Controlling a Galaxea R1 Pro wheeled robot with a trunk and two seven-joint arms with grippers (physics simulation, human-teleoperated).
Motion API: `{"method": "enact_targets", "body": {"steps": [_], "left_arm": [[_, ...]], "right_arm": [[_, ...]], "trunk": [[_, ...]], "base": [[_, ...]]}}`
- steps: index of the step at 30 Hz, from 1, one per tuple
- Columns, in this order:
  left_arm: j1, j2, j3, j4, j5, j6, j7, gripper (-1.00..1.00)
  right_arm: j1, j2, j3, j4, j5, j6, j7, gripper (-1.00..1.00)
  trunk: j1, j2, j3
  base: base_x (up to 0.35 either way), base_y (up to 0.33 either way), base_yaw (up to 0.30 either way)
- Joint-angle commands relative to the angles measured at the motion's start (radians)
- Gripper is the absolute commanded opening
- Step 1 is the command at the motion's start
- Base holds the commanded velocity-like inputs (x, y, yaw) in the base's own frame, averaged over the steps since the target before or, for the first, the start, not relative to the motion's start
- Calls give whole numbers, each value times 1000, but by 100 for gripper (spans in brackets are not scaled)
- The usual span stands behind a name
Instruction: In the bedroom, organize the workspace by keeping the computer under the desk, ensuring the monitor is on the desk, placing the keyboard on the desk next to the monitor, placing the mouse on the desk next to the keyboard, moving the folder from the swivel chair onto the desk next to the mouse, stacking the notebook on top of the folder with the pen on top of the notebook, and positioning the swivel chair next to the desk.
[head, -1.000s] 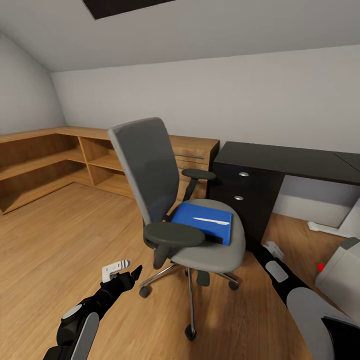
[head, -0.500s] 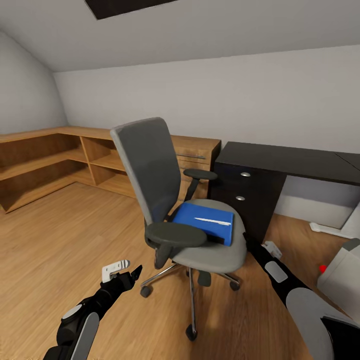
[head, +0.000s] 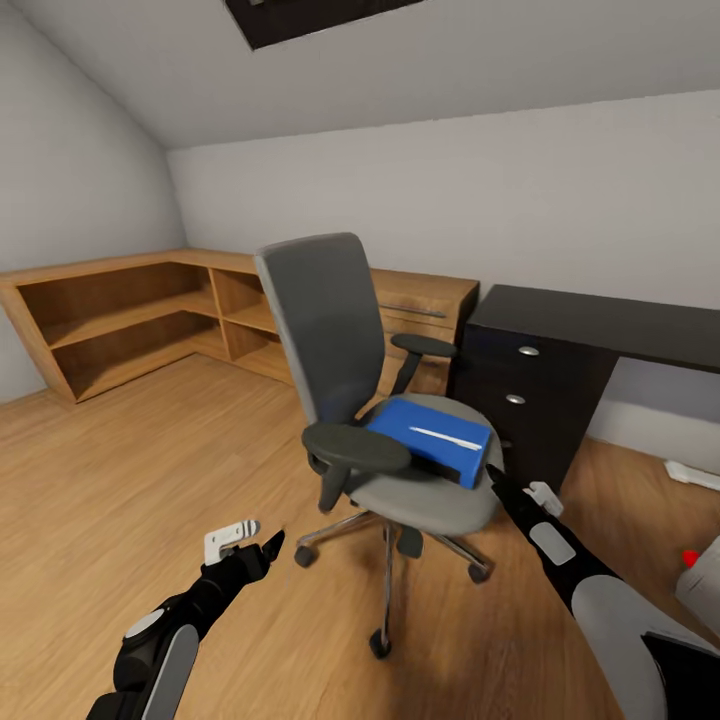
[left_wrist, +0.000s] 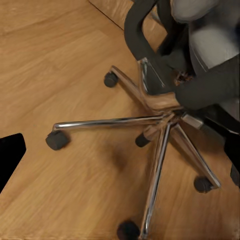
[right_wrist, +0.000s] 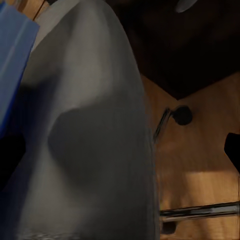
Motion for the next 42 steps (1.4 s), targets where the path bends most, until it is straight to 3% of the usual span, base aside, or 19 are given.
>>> {"method": "enact_targets", "body": {"steps": [1, 15, 38, 42], "left_arm": [[-1, -1, 2, 0, 7, 7, -1, 100], [-1, -1, 2, 9, 7, 6, -1, 100], [-1, -1, 1, 12, 7, 7, -1, 100], [-1, -1, 1, 12, 7, 7, 0, 100]], "right_arm": [[0, 0, 9, 5, -7, -2, 3, 100], [0, 2, 9, 7, -9, -2, 3, 100], [2, 18, 17, 7, -1, -3, 4, 100], [2, 34, 17, 6, 0, -3, 4, 100]], "trunk": [[-1, 0, -1], [-1, 0, -1], [-1, 0, -1], [-1, 0, -1]], "base": [[-330, 0, 54], [-297, 0, 3], [-10, 0, 89], [0, 0, 2]]}}
